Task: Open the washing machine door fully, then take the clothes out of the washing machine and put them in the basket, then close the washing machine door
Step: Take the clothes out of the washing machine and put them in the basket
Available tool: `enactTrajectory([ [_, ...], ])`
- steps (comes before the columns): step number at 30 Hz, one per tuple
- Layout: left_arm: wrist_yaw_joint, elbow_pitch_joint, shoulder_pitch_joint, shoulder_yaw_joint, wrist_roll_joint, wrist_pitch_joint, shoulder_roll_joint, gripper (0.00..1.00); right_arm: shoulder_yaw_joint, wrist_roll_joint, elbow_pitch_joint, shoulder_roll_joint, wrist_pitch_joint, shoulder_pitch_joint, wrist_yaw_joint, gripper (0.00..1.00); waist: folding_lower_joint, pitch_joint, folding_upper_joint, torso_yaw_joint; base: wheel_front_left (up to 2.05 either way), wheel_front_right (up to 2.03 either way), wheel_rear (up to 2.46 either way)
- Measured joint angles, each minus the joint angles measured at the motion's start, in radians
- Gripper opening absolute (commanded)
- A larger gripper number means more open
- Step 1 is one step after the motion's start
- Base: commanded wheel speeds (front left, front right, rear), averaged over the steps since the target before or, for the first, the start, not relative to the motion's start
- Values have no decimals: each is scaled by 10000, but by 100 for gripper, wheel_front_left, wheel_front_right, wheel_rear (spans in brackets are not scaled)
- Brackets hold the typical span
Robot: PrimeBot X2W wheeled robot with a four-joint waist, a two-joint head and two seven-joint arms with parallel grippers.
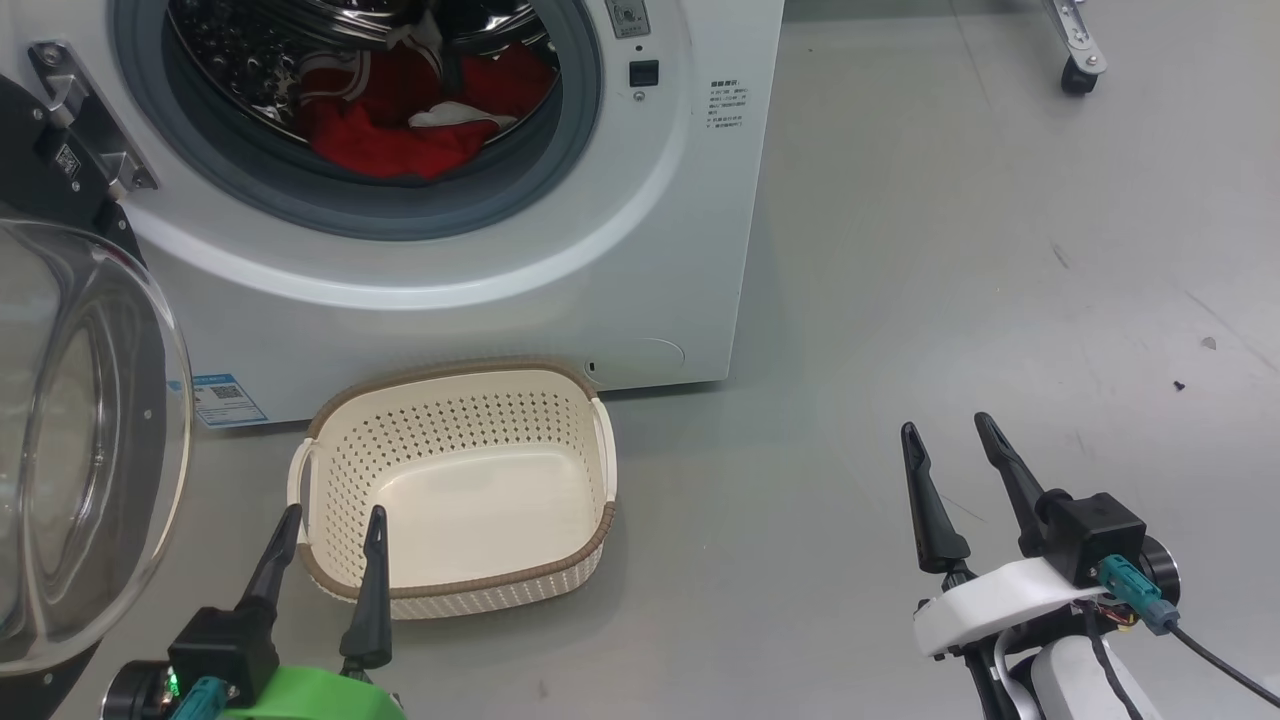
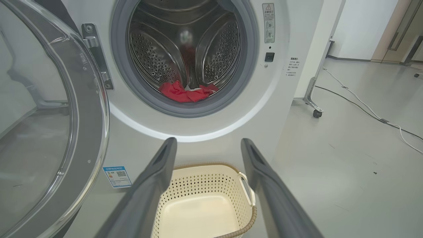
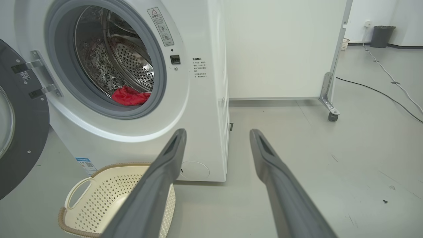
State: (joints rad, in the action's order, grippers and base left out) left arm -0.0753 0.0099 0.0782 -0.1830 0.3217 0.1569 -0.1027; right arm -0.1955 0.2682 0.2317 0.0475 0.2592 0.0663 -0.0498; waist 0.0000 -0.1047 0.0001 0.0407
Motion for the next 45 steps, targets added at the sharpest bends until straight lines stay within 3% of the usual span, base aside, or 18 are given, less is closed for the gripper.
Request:
enactTrajectory([
  [45,-79,-17,-27,-4,-67,111,2,100,-77,0,-25,-4,0,-35,-2,100,0,-109,0,69,75,-75,0],
])
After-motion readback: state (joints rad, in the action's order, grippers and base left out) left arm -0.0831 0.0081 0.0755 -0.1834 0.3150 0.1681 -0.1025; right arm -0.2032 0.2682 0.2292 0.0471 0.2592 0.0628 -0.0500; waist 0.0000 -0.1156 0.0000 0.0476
